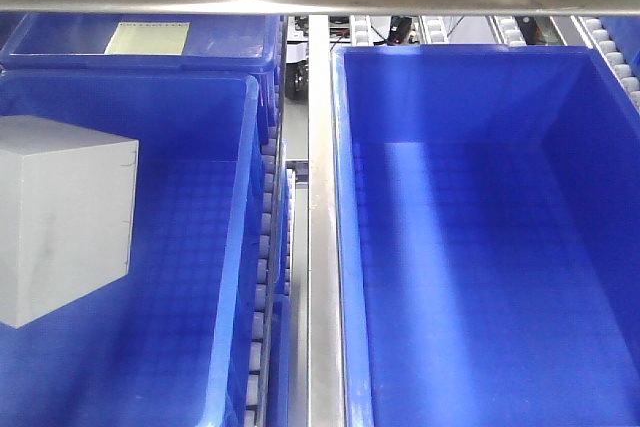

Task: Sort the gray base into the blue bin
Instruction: 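Turn toward the rack of open blue bins and stop, then swing the left arm over the farther blue bin and lower the block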

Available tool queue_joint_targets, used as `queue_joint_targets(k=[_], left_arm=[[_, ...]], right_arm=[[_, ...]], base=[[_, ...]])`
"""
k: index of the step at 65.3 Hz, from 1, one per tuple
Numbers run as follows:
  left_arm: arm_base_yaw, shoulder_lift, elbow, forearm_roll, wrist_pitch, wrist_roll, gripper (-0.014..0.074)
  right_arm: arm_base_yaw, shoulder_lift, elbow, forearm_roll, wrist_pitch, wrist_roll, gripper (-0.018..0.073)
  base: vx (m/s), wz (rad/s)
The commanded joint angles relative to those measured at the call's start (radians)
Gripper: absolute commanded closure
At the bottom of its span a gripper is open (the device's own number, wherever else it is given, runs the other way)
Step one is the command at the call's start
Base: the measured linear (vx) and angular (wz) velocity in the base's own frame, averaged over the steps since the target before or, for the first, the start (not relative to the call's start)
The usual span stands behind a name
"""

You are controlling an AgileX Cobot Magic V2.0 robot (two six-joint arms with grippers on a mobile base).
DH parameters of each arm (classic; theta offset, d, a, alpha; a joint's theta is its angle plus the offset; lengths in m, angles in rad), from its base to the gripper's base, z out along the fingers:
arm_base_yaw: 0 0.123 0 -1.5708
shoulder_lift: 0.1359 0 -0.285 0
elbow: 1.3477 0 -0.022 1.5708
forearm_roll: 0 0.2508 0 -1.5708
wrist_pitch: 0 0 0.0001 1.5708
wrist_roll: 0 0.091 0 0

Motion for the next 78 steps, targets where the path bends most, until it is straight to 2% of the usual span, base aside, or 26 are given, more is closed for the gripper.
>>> queue_joint_targets(k=[1,42,48,59,66,78], left_arm=[[-0.005,0.001,-0.03,-0.007,-0.109,-0.006,0.0603],[-0.014,0.028,-0.03,-0.007,-0.133,-0.011,0.0603],[-0.057,0.073,-0.03,0.037,-0.184,-0.011,0.0603],[-0.203,0.225,-0.042,0.07,-0.338,-0.031,0.0603],[-0.284,0.356,-0.092,0.07,-0.364,-0.034,0.0603],[-0.408,0.632,-0.273,0.07,-0.384,-0.034,0.0603]], right_arm=[[0.0,-0.002,0.002,-0.007,-0.056,-0.008,0.0564],[0.0,-0.002,0.002,-0.007,-0.056,-0.008,0.0564],[0.0,-0.002,0.002,-0.007,-0.056,-0.008,0.0564],[0.0,-0.002,0.002,-0.007,-0.056,-0.008,0.0564],[0.0,-0.002,0.002,-0.007,-0.056,-0.008,0.0564],[0.0,-0.002,0.002,-0.007,-0.056,-0.008,0.0564]], base=[[0.0,0.0],[0.0,0.0],[0.0,0.0],[0.0,0.01],[0.0,0.0],[0.0,0.0]])
